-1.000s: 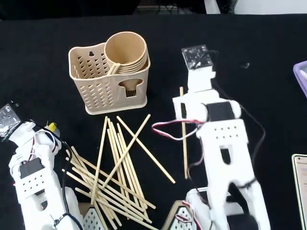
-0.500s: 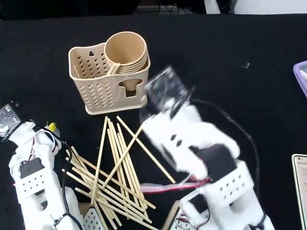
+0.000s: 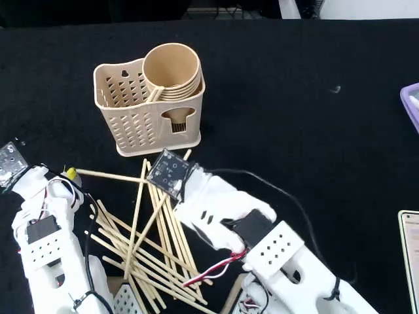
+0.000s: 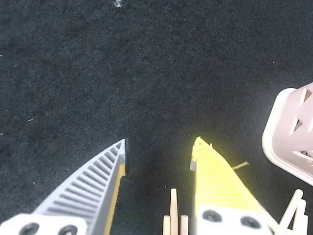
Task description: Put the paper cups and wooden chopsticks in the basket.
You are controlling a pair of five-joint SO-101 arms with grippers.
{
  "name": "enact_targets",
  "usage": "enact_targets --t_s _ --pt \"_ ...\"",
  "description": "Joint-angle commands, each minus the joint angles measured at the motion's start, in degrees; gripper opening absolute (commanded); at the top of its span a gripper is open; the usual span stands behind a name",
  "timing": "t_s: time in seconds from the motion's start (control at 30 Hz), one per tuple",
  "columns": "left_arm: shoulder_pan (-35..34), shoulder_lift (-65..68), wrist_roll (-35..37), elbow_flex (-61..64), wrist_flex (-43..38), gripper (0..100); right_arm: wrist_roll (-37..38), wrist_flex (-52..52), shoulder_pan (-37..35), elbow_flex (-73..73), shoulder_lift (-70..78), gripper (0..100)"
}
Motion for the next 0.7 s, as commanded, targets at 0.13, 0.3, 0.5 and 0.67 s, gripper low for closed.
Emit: enact_targets --t_s 0.13,0.3,0.5,0.67 --pt "-0.5 -0.2 0.2 -0.3 -1.1 22 0.5 4.2 -1.0 2.7 -1.3 18.0" --pt "-0.5 -0.2 0.2 -0.4 -1.1 22 0.3 0.6 -1.1 7.8 -1.3 20.5" --pt "-0.5 -0.2 0.2 -0.4 -1.1 22 -4.0 3.1 -10.3 9.3 -1.4 20.5" --pt "-0.6 -0.2 0.2 -0.5 -1.1 22 -11.5 3.3 -22.9 9.8 -1.4 20.8"
